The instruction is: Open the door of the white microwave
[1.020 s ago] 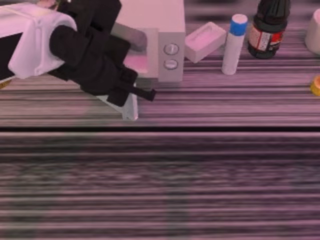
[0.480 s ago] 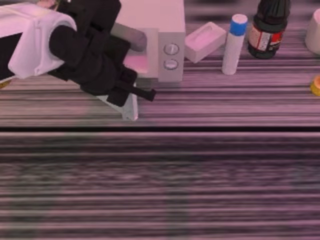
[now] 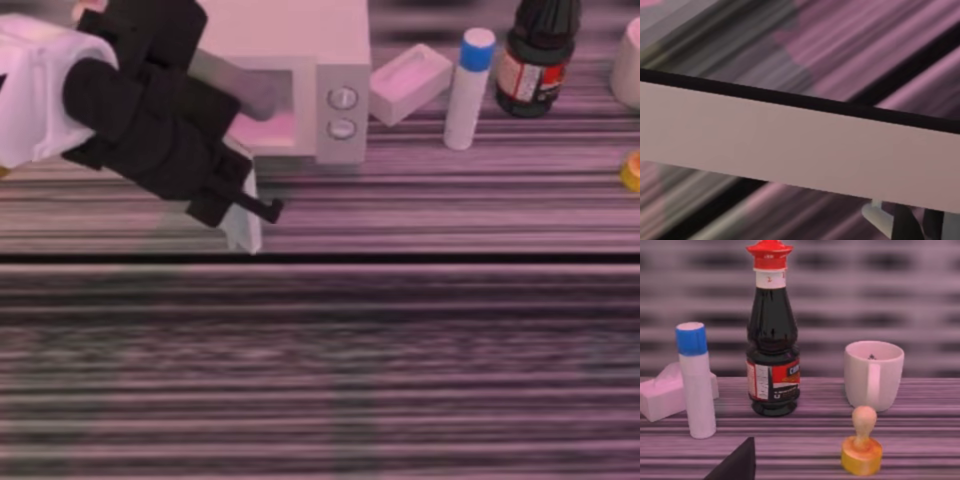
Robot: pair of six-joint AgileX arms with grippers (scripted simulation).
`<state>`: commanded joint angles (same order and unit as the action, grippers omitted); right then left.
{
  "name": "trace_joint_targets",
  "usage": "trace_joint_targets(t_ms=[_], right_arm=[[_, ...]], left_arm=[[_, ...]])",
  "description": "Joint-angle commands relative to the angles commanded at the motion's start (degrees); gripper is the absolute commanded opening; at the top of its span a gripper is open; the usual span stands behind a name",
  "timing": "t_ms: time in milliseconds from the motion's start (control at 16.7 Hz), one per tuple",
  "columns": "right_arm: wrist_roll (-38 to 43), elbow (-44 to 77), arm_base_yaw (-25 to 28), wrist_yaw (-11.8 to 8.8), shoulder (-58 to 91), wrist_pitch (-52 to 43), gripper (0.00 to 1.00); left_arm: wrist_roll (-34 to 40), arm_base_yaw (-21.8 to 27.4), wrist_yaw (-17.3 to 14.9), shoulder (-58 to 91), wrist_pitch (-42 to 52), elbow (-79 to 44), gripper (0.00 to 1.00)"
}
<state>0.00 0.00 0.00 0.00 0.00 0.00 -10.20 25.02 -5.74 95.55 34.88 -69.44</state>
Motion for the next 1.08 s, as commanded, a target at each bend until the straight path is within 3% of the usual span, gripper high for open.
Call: trace_joint_targets(t_ms=[1080], right_arm=[[0.00, 0.00, 0.00, 0.00, 0.00, 0.00, 1.00]], left_arm=[[-1.00, -0.49, -0.63, -0.79, -0.25, 0.26, 0.00]])
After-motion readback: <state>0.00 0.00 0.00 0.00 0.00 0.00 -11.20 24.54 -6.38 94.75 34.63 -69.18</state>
